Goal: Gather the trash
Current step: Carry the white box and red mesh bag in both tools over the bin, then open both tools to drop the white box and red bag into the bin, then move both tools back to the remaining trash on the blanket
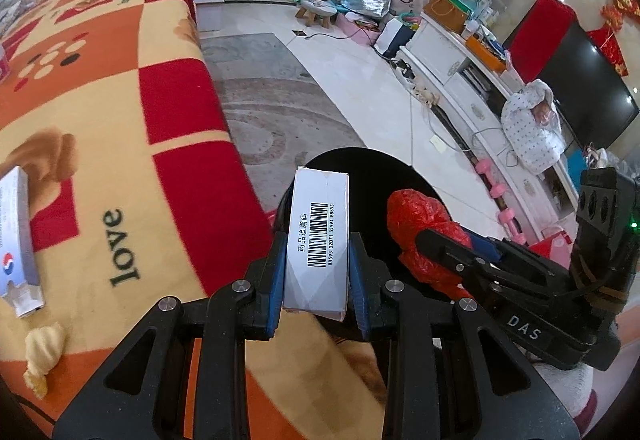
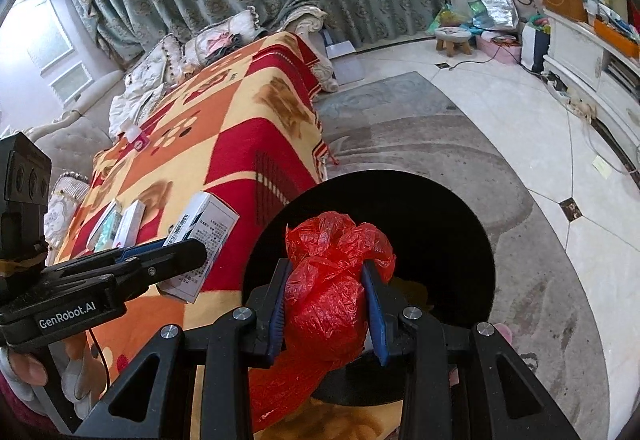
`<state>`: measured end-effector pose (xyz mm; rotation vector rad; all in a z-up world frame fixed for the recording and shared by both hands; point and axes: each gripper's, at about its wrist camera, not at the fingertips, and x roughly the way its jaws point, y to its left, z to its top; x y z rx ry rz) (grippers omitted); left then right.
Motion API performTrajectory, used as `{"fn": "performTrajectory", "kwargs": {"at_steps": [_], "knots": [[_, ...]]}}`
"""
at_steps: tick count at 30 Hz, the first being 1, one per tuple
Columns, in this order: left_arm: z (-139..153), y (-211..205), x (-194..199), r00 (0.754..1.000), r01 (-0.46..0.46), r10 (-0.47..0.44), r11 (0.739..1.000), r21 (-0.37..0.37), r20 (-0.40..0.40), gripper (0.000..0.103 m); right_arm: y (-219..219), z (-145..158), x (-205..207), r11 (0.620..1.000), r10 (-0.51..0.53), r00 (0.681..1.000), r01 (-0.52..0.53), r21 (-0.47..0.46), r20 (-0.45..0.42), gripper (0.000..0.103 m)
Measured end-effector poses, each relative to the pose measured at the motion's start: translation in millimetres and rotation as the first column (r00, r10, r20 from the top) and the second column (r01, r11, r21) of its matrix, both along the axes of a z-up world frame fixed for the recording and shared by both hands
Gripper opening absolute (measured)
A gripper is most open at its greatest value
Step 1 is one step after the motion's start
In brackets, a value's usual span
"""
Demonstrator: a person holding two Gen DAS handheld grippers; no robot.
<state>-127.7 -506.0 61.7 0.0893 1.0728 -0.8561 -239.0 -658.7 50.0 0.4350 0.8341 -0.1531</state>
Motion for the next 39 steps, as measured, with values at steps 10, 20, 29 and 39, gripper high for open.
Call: {"fn": "performTrajectory", "kwargs": {"at_steps": [10, 20, 29, 39], "knots": [[-5.6, -13.7, -1.7, 0.998, 0.027, -0.030, 0.998, -0.059, -0.051, 0.046, -14.5, -9.4, 5.3, 0.999, -0.044, 0.999, 0.044, -0.016, -0.025, 0.048], [4.3, 12.5, 2.0, 1.000, -0.021, 0.021, 0.999, -0.036, -0.016, 0.056, -11.5, -16.8, 3.3, 0.999, -0.044, 0.998, 0.045, 0.005, -0.047, 0.049], [9.5, 61.6, 4.1, 0.995, -0.098, 0.098, 0.995, -0.012, 0.017, 0.056, 14.1, -7.5, 6.5, 1.000, 0.001, 0.999, -0.001, -0.015, -0.041, 0.049], [17.7, 128.9, 11.3, 0.973, -0.218, 0.214, 0.976, 0.031, 0.086, 0.056, 63.4, 1.9, 21.8, 0.995, 0.092, 0.995, -0.093, -0.032, -0.033, 0.050]]}}
